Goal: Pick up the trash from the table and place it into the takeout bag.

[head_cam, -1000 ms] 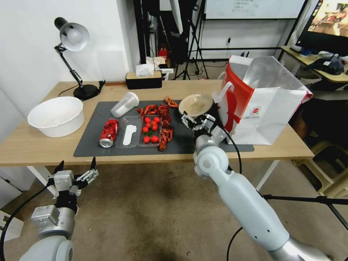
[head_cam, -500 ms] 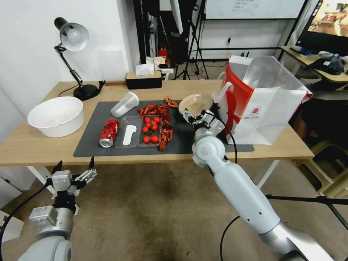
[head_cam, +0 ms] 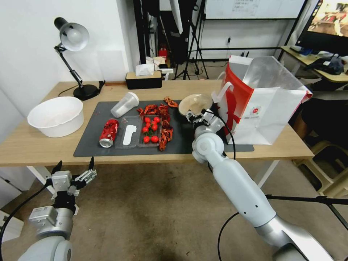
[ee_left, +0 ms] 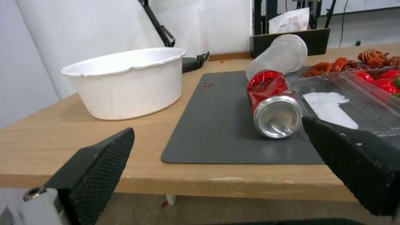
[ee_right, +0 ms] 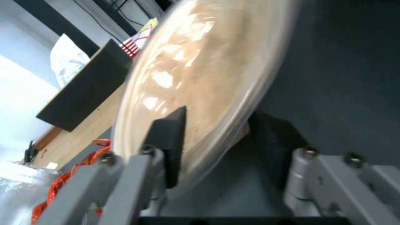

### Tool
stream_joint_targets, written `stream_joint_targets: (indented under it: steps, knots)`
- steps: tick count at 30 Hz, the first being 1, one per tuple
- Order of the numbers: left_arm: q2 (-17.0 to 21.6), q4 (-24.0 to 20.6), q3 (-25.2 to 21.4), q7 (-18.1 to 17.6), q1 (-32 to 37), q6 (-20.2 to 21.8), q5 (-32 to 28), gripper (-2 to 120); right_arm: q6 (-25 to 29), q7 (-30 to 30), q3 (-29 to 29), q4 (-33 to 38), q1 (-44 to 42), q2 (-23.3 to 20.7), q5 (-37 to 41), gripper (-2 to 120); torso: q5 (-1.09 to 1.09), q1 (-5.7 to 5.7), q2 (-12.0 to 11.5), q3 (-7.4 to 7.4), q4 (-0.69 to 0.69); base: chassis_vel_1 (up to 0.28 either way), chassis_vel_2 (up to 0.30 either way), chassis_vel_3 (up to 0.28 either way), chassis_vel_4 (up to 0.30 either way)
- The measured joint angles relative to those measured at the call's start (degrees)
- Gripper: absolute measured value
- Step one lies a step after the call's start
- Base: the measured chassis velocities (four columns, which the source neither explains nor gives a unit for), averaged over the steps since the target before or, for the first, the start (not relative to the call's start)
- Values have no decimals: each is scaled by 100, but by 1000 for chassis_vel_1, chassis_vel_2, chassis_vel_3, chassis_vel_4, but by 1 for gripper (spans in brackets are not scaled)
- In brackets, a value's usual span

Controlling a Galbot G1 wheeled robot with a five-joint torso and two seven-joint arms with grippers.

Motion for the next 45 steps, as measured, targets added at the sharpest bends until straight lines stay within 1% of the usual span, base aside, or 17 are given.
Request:
stream_joint_targets:
  steps: [1,3,4,5,8,9,10,12,17,22,27,28,31,36,40,43,45]
  knots:
    - [0,0,0,0,0,0,0,100,0,0,0,0,0,0,0,37,0,0,0,0,0,0,0,0,0]
    - [1,0,0,0,1,-6,-1,100,-34,42,0,-37,34,8,17,29,0,-1,0,0,-1,0,0,0,0]
    - [2,0,0,0,2,-8,-1,100,-41,56,-1,-45,45,12,20,22,0,-1,0,0,0,0,0,0,0]
    - [2,0,0,0,2,-8,-1,100,-41,56,-1,-45,45,12,20,22,0,-1,0,0,0,0,0,0,0]
    - [2,3,14,4,3,-18,-1,100,-62,89,-8,-46,61,13,24,10,0,-1,0,-1,0,0,0,0,0]
    - [2,3,14,4,3,-18,-1,100,-62,89,-8,-46,61,13,24,10,0,-1,0,-1,0,0,0,0,0]
    - [0,4,20,4,3,-19,-1,100,-63,97,-9,-46,61,12,24,4,0,-1,0,-1,0,0,0,0,0]
    - [-3,5,33,5,5,-22,-1,100,-64,109,-9,-29,59,-4,14,0,0,-1,0,-1,0,0,0,0,0]
    - [-1,4,32,7,0,-24,-1,100,-61,118,30,70,42,-50,-8,0,0,-1,0,-1,0,0,0,0,0]
    - [-5,10,48,8,-6,-25,1,100,27,-7,65,345,31,-142,-33,0,0,-1,0,-1,0,0,0,0,0]
    - [-16,17,83,10,-12,-26,6,100,263,-388,67,665,53,-266,-88,0,0,-1,0,-1,0,0,0,0,0]
    - [-16,17,83,10,-12,-26,6,100,263,-388,67,665,53,-266,-88,0,0,-1,0,-1,0,0,0,0,0]
    - [-19,23,88,10,-13,-27,11,100,417,-727,67,931,100,-340,-118,0,0,0,0,-1,0,0,0,0,0]
    - [-21,24,89,11,-10,-29,16,100,483,-954,78,1183,154,-409,-121,0,0,0,0,-1,0,0,0,0,0]
    - [-27,24,91,12,-8,-30,28,100,491,-1060,187,1465,243,-470,-126,0,0,-1,0,0,0,0,0,0,0]
    - [-32,24,93,12,-2,-30,45,100,396,-1077,472,1797,405,-618,-308,0,0,-1,0,-1,0,0,0,0,0]
    - [-35,24,93,12,1,-31,47,100,355,-1076,542,1872,446,-670,-392,0,1,-1,0,0,-1,0,0,0,0]
